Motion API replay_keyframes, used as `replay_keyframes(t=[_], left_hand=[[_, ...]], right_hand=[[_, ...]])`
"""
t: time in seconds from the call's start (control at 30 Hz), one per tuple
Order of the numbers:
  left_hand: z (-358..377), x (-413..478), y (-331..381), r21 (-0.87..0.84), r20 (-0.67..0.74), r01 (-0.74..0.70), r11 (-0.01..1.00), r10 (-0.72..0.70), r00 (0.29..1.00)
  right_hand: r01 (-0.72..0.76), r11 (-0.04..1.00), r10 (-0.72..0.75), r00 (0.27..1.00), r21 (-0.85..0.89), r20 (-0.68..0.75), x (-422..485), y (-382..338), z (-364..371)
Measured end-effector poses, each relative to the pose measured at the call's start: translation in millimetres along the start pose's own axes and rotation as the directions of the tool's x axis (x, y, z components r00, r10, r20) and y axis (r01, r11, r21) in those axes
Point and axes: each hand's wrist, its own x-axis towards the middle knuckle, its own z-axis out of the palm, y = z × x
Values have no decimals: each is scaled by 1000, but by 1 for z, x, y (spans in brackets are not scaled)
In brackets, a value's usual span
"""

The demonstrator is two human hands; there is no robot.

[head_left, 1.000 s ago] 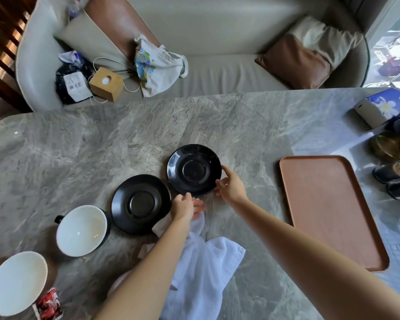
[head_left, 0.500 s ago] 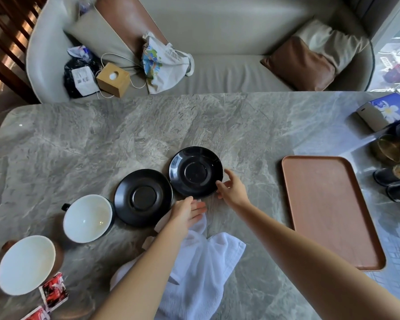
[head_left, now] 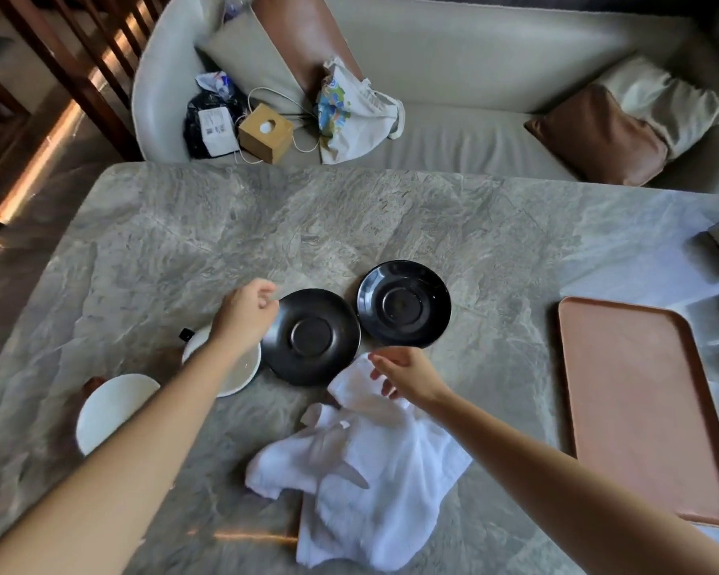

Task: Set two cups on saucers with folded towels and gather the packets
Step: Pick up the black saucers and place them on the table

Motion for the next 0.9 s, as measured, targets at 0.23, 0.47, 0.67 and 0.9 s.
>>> replay_keyframes(t=[0.23, 0.47, 0.67, 0.9], left_hand=[[9, 24, -16, 446, 236, -57, 893, -56, 970], [10, 34, -9, 657, 251, -150, 739, -27, 968], [5, 32, -6, 676, 225, -198, 710, 56, 973], [-18, 30, 13, 668, 180, -216, 712, 127, 976]], right_hand=[[-160, 984, 161, 987, 78, -9, 21, -11, 25], [-139, 989, 134, 984, -44, -118, 31, -8, 30], [-119, 983, 101, 986, -143, -131, 35, -9, 30], [-102, 989, 92, 991, -104, -99, 26, -22, 29]])
